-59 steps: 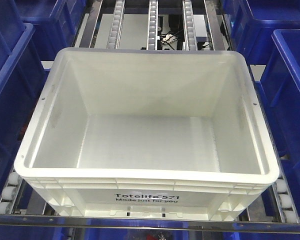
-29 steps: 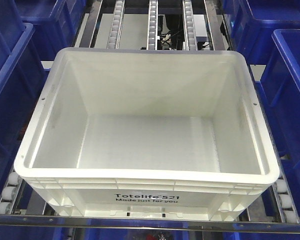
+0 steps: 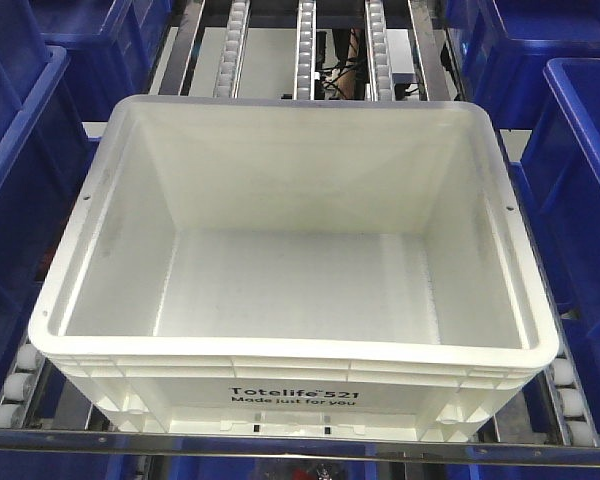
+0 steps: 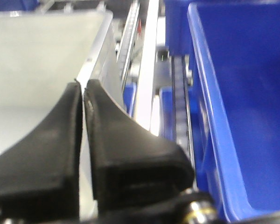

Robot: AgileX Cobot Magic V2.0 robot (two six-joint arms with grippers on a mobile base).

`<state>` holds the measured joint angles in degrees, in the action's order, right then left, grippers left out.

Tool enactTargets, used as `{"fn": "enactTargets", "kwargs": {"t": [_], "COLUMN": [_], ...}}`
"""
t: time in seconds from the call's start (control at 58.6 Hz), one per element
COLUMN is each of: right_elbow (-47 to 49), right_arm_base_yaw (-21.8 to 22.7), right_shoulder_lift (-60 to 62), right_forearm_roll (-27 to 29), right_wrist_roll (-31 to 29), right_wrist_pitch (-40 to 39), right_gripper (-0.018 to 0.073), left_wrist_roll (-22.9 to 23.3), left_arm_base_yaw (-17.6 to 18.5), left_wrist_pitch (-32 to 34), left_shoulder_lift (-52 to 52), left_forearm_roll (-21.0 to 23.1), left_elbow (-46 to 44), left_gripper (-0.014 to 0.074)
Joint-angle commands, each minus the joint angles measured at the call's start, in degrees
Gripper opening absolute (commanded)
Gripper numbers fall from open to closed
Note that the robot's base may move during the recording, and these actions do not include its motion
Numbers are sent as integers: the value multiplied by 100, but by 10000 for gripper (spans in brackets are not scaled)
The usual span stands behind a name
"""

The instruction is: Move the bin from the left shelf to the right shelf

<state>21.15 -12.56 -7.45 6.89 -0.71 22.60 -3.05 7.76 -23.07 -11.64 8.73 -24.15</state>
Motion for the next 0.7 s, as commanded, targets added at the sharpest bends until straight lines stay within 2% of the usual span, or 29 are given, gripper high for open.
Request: {"fn": "enactTargets", "kwargs": {"t": [0.0, 0.119, 0.222, 0.358, 0.495, 0.683], "right_elbow": [675, 1209, 1379, 1367, 1367, 1367], "right_arm_base_yaw": [2, 2, 2, 2, 2, 2], "right_shoulder_lift": [-496, -1040, -1274, -1303, -1308, -1313], "right_forearm_roll": [20, 139, 301, 361, 406, 443], "right_wrist_roll": [16, 11, 16, 16, 16, 10], "right_wrist_pitch": [359, 693, 626, 406, 313, 320], "right_gripper": [-8, -8, -8, -8, -8, -7], "left_wrist_roll": [-118, -118, -118, -109, -71, -91], "left_arm_base_yaw": [9, 9, 9, 9, 9, 9], "left_wrist_pitch": [9, 389, 984, 1325, 1129, 97], "left_shoulder_lift": [-370, -561, -556, -556, -556, -811], "left_forearm_roll": [66, 66, 66, 66, 297, 607], "left_elbow": [-565, -873, -895, -895, -895, -925], "left_gripper": [-6, -6, -6, -6, -6, -6]}}
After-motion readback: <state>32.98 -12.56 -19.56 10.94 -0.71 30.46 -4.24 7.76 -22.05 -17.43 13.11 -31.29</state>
